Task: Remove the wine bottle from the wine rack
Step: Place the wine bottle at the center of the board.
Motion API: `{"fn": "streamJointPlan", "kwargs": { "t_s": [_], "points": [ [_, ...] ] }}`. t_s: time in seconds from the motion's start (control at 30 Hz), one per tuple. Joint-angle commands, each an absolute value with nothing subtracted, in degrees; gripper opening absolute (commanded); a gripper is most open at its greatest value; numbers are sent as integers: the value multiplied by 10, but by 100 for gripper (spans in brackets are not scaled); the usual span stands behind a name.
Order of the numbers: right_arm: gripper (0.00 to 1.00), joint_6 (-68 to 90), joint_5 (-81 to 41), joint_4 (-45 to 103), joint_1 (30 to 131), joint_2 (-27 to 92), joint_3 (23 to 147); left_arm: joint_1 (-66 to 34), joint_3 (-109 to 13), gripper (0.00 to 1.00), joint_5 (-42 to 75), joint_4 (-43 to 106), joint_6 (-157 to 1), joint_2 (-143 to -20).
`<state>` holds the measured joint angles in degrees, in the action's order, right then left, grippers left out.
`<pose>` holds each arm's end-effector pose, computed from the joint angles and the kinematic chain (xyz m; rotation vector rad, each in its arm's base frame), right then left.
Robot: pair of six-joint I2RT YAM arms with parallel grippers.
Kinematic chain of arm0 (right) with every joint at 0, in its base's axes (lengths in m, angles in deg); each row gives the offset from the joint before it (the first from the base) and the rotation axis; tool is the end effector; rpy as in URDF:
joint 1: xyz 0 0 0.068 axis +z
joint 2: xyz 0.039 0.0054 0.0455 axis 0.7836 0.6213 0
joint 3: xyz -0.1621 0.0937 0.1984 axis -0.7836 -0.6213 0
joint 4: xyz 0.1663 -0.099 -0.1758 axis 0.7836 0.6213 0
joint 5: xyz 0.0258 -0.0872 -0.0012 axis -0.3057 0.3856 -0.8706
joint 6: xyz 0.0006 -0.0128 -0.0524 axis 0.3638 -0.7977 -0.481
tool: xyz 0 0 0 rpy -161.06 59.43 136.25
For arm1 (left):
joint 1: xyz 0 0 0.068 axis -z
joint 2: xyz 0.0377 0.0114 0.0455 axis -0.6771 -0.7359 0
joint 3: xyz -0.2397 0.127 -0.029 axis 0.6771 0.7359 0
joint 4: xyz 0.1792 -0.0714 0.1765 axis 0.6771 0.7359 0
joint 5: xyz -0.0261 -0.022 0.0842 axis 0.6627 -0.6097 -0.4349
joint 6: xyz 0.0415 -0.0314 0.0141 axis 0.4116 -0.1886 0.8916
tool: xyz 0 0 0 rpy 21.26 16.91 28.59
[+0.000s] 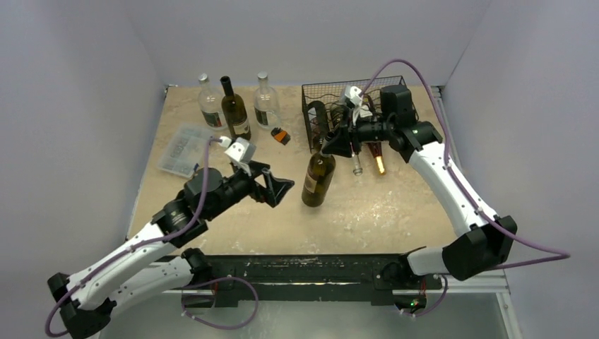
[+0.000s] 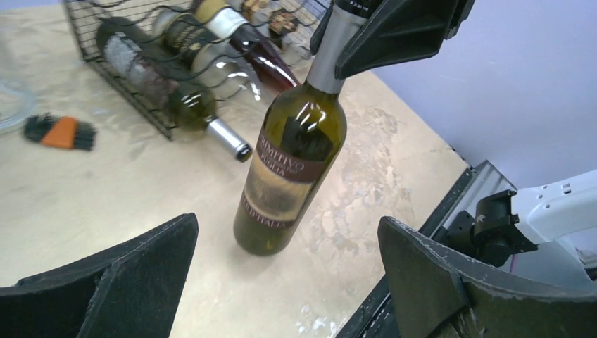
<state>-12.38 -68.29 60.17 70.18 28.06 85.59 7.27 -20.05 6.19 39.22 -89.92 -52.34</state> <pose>0.2603 0.1187 0.3788 -1.1273 1.6744 1.0523 0.1246 -0.1461 0.3425 0.3792 1.7464 -0.9196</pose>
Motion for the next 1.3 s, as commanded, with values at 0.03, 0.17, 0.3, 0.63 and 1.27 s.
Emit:
{"fn": "streamJointPlan", "kwargs": {
  "t_s": [0.03,0.17,0.3,0.63,1.27],
  "points": [
    [0,-132,-612,577,773,319,960,61,-236,100,-28,601,-881,-440],
    [0,-130,-536,578,831,364,1031,61,-256,100,-79,677,-903,-407],
    [0,-124,-466,575,883,416,1103,61,-263,100,-108,716,-914,-374],
    [0,-116,-370,619,933,587,1320,61,-245,100,-165,759,-907,-293],
    [0,-111,-326,608,940,753,1528,61,-200,100,-215,754,-885,-238]
  ]
}}
